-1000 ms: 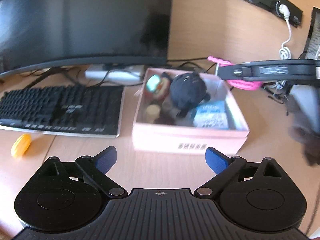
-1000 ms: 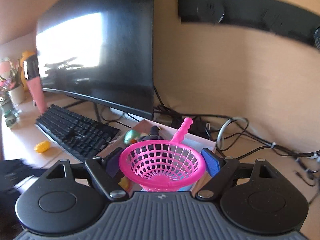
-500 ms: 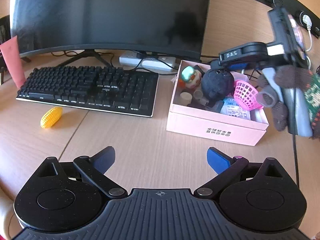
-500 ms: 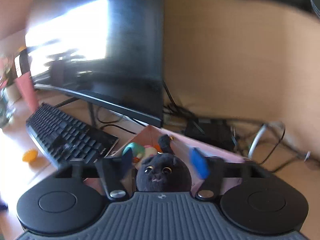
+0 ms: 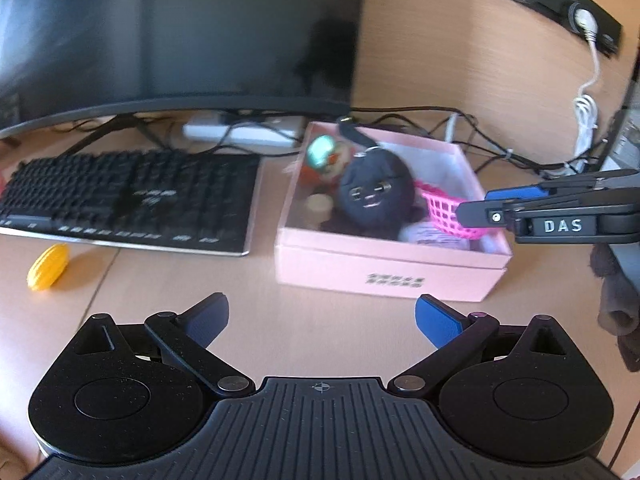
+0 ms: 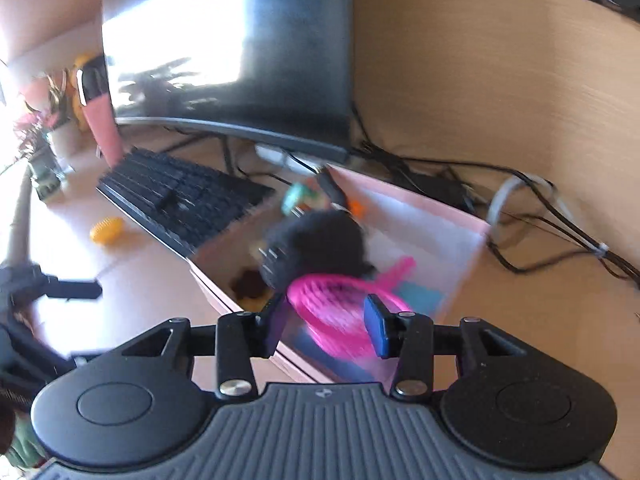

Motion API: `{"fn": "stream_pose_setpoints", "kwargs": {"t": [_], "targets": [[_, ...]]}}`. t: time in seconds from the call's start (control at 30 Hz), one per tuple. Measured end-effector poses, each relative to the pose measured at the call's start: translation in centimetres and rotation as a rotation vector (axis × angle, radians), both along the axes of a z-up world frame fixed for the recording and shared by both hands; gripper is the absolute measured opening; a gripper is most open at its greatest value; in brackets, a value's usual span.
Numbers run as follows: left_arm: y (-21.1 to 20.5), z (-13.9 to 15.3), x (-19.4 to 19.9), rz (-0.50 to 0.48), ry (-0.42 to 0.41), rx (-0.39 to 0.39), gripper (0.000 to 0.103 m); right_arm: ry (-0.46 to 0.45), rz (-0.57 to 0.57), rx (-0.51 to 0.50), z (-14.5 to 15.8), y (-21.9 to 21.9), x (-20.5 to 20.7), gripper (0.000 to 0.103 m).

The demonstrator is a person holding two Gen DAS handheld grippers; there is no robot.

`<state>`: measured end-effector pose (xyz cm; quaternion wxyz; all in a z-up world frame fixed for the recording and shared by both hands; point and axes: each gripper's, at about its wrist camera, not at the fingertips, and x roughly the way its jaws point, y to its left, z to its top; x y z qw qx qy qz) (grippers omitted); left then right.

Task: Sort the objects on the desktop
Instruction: 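Drop the plush cat into the pink box with the left tool while the right lowers the net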

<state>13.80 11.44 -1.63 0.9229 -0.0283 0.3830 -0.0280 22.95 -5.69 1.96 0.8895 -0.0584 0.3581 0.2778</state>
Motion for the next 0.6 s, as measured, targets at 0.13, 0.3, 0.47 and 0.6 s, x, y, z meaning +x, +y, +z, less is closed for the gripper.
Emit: {"fn": "stream_pose_setpoints", "kwargs": {"t": [0.13,0.3,0.47,0.6], "targets": [[-0.9,-0.1,-0.1,-0.022,0.008,-0.002,0.103,-0.028,-0.042,0.012,0.5,-0.8,0.3,0.070],[-0.2,-0.1,-0.9,0.007,0.025,0.005,0.103,-0.026,-0.041,0.080,1.3,2.3,3.7,0.081],[1.8,-0.1,-2.2,0.074,0.037,0.006,0.103,0.154,-0.097,0.044,-1.8,6.5,9.1,0.090],[3.8,-0.5,-2.9,0.138,0.055,0.006,0.103,0.168,-0.072,-0.006,-3.9,7.7,9.5,0.077]]}}
